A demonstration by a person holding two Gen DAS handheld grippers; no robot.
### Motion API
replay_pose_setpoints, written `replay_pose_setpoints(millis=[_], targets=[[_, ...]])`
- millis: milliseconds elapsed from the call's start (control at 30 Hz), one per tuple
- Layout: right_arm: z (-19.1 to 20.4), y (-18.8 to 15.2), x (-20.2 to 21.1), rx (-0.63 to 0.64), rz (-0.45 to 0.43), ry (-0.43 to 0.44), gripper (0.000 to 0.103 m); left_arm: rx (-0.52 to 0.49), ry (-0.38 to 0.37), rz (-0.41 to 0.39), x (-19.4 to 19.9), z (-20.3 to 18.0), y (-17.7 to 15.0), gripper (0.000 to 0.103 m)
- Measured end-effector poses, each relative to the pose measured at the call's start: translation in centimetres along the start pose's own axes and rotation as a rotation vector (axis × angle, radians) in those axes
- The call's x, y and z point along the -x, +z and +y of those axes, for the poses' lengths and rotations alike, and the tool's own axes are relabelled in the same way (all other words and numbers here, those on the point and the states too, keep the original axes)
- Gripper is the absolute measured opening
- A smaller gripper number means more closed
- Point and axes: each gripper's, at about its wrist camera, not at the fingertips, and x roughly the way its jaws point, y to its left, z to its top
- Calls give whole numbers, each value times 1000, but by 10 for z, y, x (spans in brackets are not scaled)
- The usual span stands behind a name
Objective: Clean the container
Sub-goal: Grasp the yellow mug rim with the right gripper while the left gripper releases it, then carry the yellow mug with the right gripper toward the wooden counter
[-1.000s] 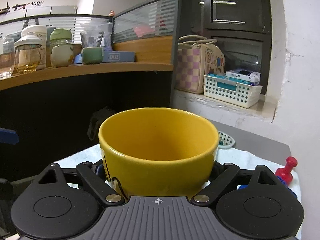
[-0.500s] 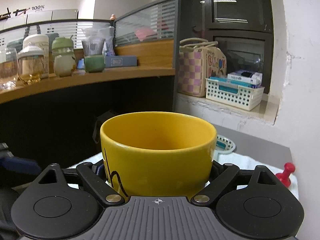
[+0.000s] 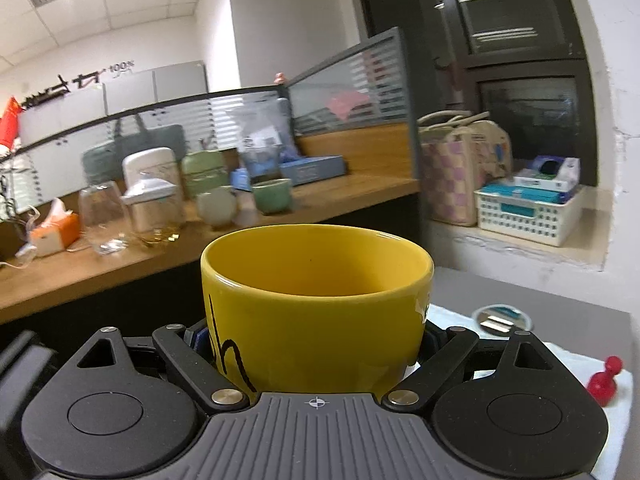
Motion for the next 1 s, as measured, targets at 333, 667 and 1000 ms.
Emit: replay_pose_setpoints(millis=[333, 667, 1000], targets=[[22, 30, 22, -1, -21, 120, 91, 28, 76, -72, 30, 9, 10, 39], [94, 72, -32, 52, -32, 339, 91, 129, 266, -133, 100, 56, 21, 39], [172, 116, -93, 110, -43, 566, 91, 172, 543, -180, 173, 118, 21, 40]])
